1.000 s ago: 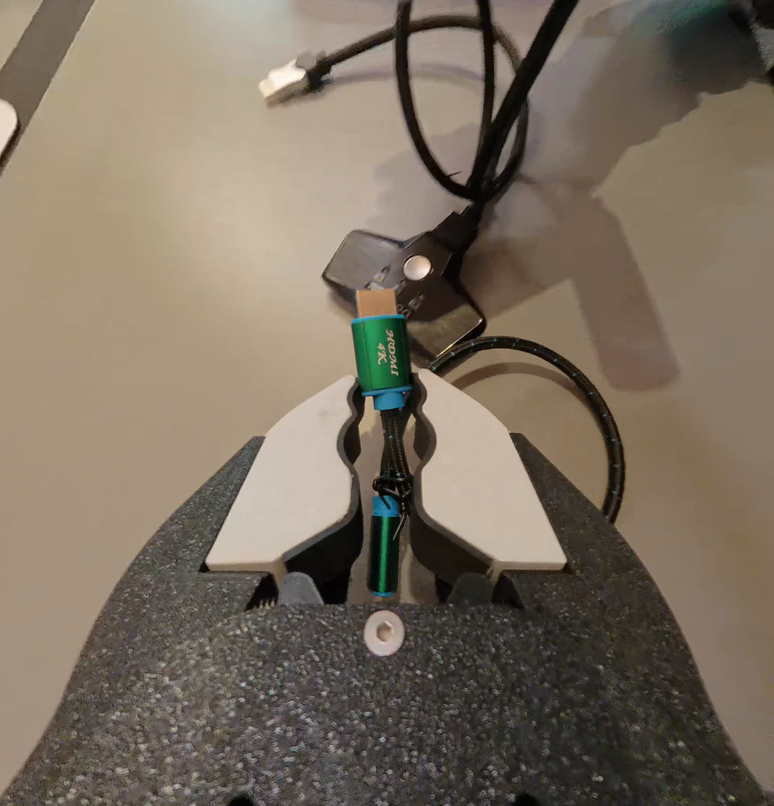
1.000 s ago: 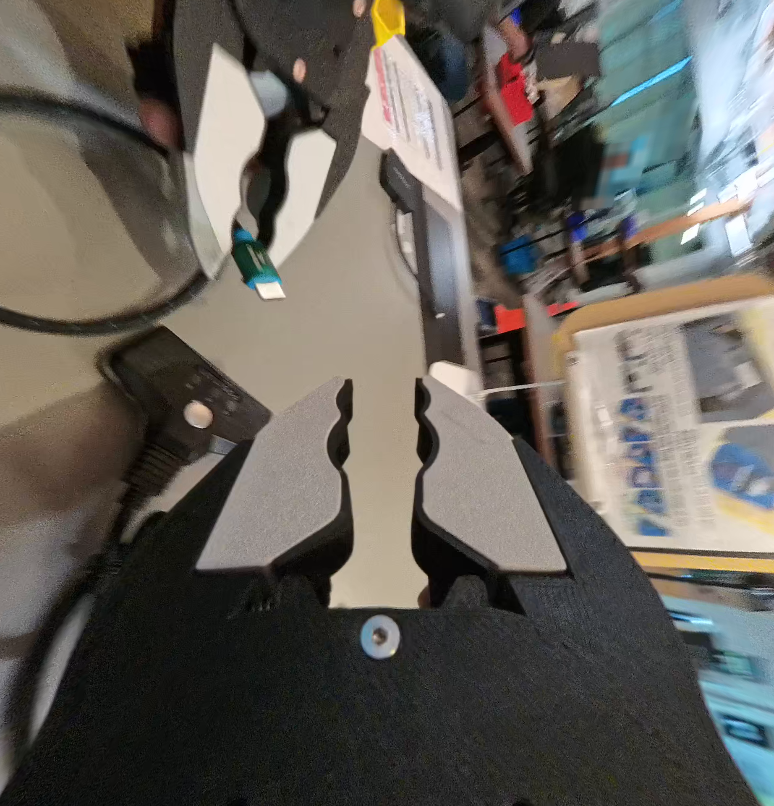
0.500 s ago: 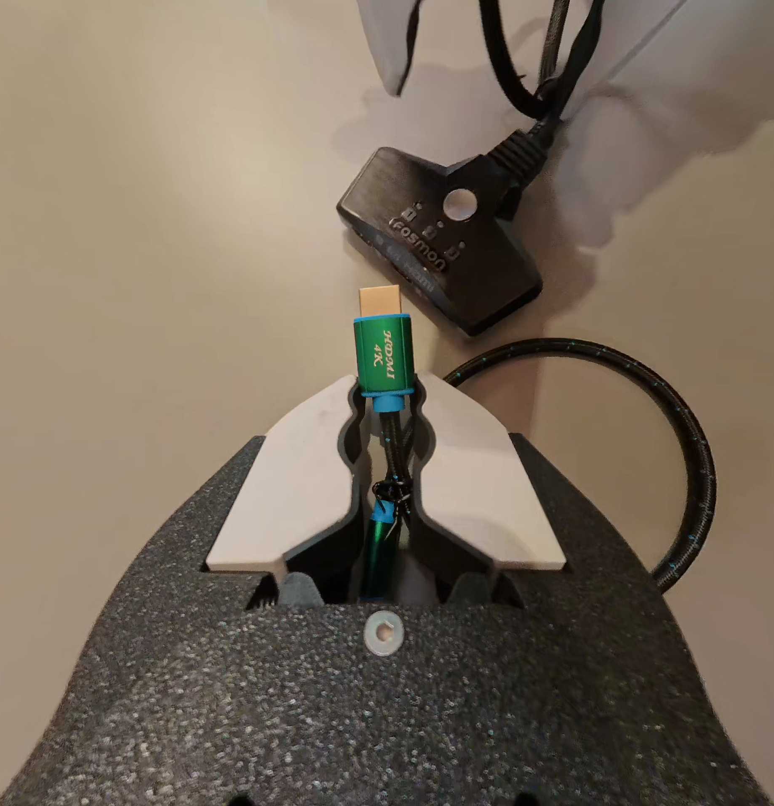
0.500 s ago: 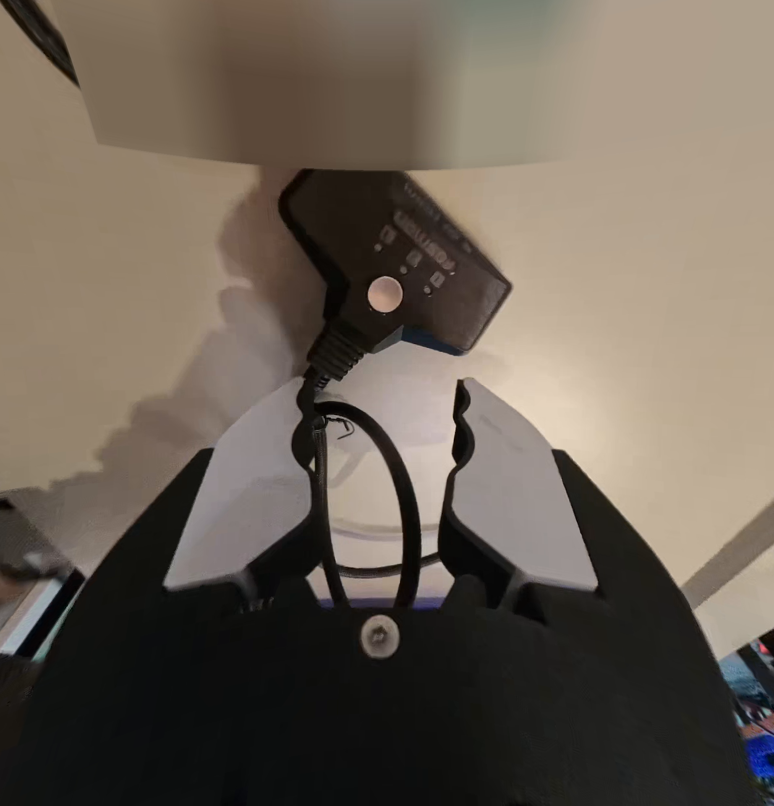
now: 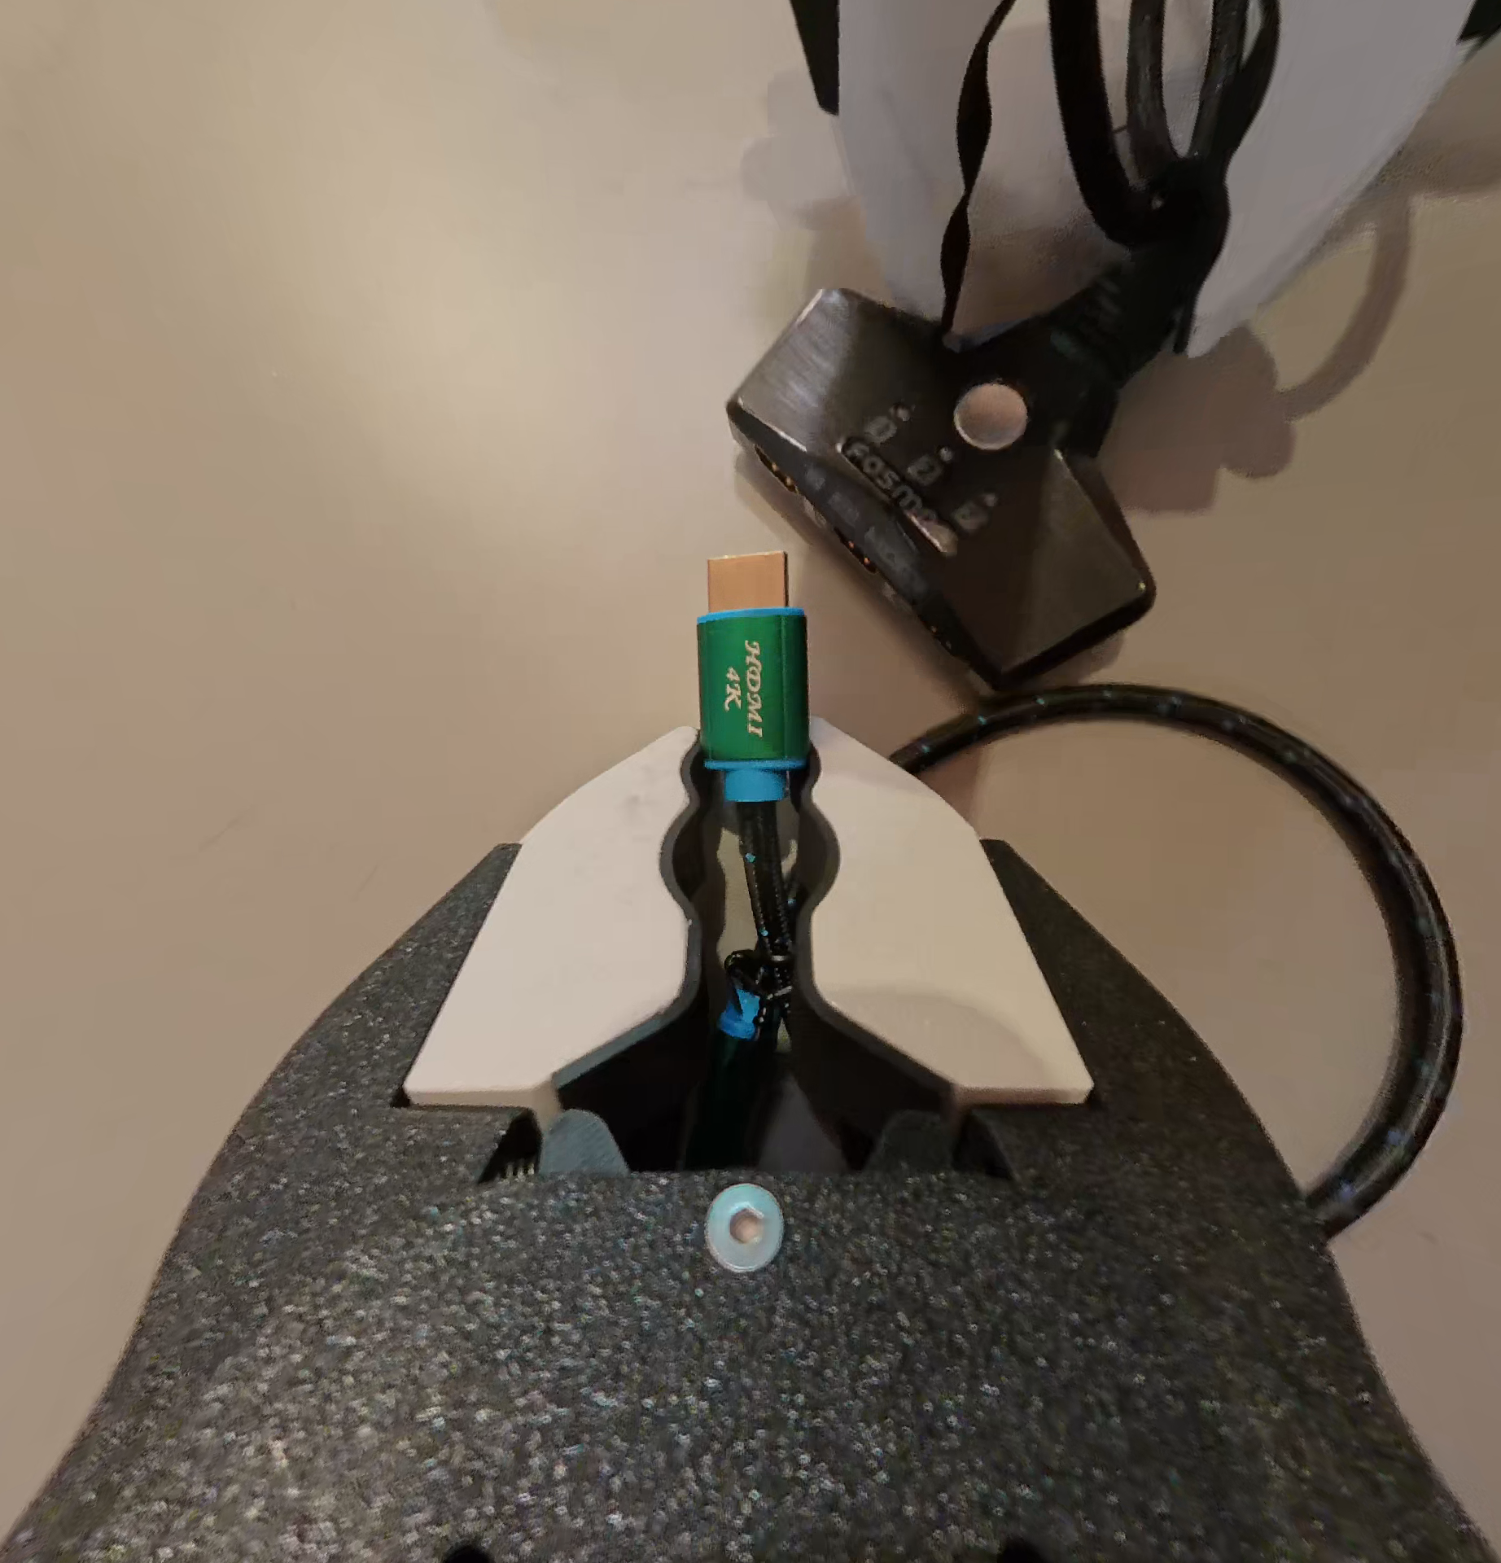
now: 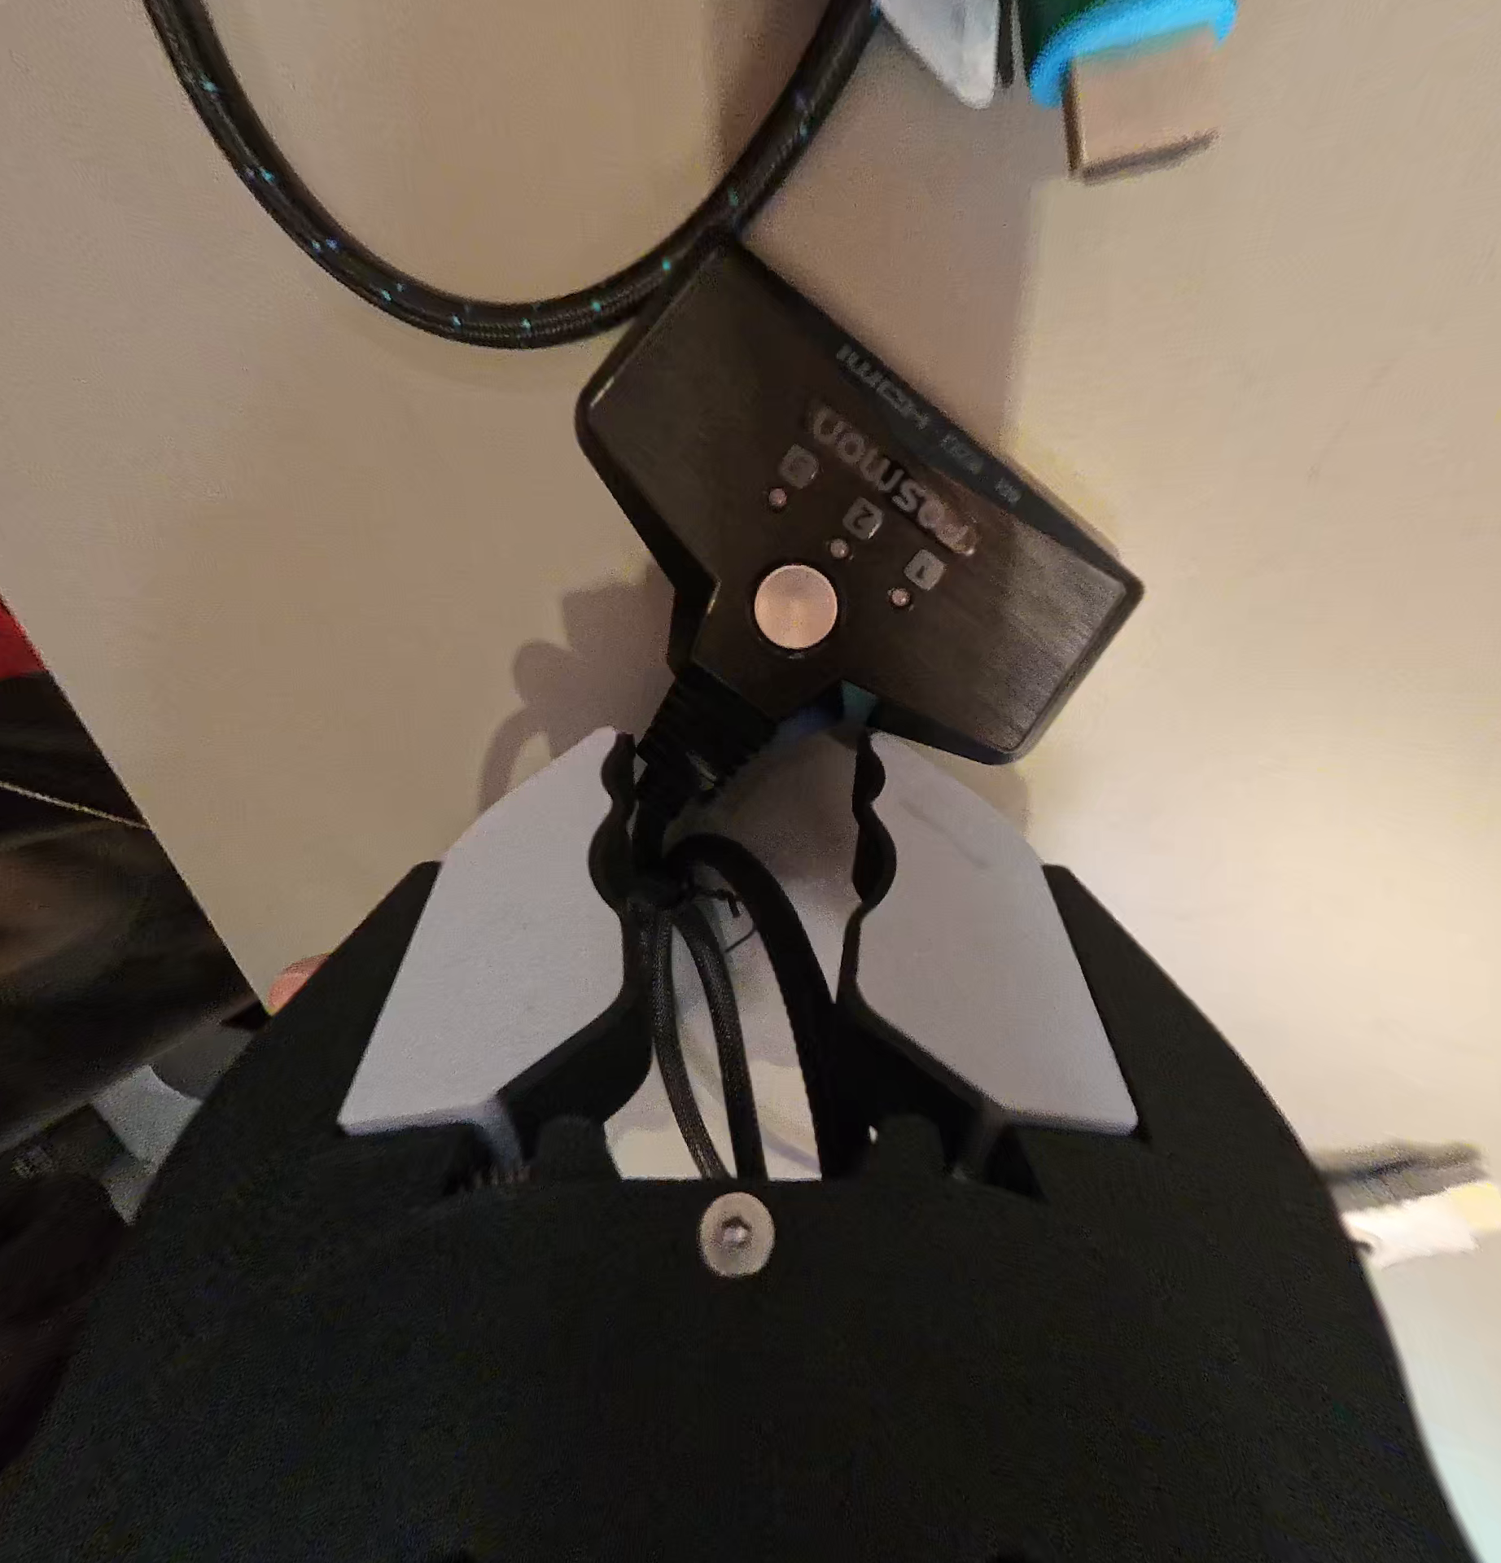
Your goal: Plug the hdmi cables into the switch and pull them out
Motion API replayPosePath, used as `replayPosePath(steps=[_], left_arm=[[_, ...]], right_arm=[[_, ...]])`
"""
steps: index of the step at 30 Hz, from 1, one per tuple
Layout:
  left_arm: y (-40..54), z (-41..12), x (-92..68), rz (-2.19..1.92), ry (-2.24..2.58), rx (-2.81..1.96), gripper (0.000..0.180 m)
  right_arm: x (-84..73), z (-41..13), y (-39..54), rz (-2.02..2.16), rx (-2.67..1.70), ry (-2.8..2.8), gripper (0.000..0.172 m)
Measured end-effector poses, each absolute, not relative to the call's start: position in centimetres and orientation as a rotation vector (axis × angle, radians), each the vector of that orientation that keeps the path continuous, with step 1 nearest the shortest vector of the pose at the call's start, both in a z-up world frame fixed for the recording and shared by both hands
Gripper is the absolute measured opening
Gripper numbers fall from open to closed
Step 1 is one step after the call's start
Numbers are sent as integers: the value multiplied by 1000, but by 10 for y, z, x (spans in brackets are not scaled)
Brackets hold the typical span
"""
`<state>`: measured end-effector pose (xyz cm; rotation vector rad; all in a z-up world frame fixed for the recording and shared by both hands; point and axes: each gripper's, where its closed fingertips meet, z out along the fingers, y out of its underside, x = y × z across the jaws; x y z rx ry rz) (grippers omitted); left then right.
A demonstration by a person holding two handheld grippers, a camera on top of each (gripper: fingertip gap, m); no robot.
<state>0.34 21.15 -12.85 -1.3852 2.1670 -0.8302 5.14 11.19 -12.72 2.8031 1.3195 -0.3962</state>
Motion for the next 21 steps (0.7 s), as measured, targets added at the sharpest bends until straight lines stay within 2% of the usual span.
replayPosePath(steps=[8,14,21], left_arm=[[193,-128,-3,-874,2224,-1352,17],[185,-128,-11,-849,2190,-1366,17],[185,-128,-15,-832,2151,-1409,16]], right_arm=[[36,-125,115,-387,2924,1246,51],[22,-125,119,-472,3015,1176,44],[22,-131,119,-228,2998,1216,44]])
